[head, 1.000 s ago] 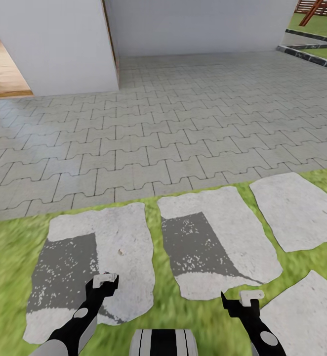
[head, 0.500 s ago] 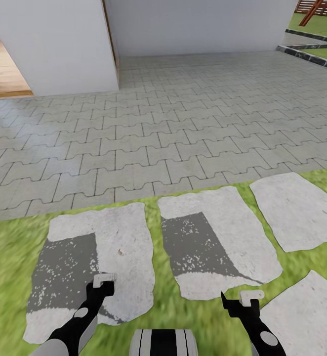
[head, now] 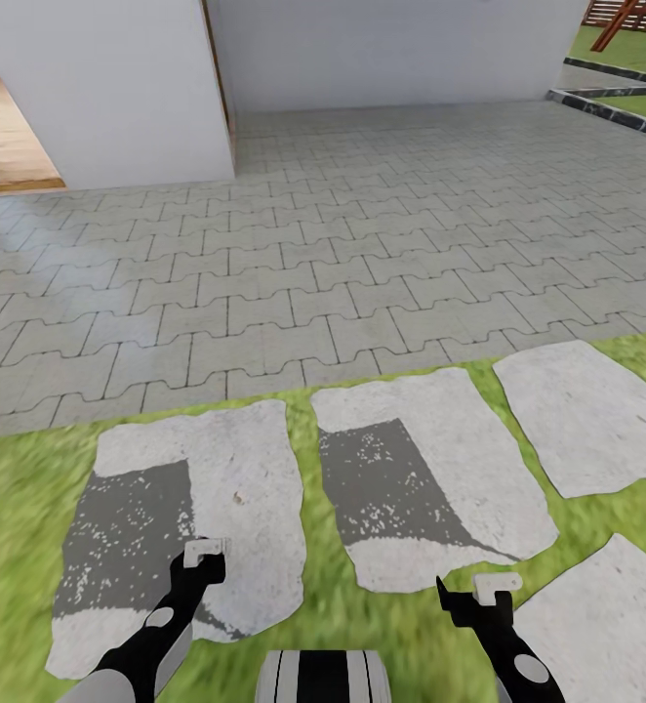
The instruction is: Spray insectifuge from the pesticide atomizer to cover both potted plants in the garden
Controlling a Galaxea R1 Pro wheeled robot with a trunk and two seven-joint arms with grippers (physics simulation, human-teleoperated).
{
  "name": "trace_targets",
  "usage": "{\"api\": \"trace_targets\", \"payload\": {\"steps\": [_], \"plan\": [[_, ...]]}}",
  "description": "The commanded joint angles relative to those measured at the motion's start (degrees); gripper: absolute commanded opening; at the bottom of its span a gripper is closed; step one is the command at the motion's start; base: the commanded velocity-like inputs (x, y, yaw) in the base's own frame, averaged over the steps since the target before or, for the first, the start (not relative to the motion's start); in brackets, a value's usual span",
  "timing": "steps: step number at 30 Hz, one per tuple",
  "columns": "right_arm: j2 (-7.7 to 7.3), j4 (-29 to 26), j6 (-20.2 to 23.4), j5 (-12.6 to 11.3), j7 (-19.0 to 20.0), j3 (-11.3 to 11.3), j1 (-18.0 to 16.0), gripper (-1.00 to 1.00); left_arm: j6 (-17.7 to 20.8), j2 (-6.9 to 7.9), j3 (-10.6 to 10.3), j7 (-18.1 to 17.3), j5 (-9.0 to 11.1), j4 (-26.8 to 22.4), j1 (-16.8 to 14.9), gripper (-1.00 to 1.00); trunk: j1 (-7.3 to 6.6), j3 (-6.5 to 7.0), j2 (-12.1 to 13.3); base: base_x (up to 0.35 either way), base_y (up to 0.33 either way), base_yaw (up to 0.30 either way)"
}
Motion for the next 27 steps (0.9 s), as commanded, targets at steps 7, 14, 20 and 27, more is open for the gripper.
{"api": "trace_targets", "payload": {"steps": [7, 14, 20, 27], "plan": [[0.0, -0.01, -0.17, 0.04, 0.01, -0.02, -0.02, 1.0, -0.03, -0.07, -0.18, -0.01, 0.34, -0.02, -0.01, -1.0, -0.16, 1.3, 0.07, 0.0, 0.0, 0.0], [0.0, -0.09, -0.17, 0.04, 0.01, -0.02, -0.02, 1.0, -0.03, -0.09, -0.18, -0.01, 0.34, 0.0, -0.01, -1.0, -0.35, 2.85, 0.16, 0.0, 0.0, 0.0], [0.0, -0.08, -0.21, -0.03, 0.01, 0.02, -0.02, 1.0, 0.02, -0.09, -0.18, -0.01, 0.34, 0.05, -0.01, -1.0, -0.5, 4.18, 0.24, 0.0, 0.0, 0.0], [0.24, -0.07, -0.4, -0.05, -0.12, 0.15, -0.02, 1.0, 0.15, -0.09, -0.17, -0.01, 0.2, 0.08, -0.01, -1.0, -0.68, 5.73, 0.34, 0.0, 0.0, 0.0]]}}
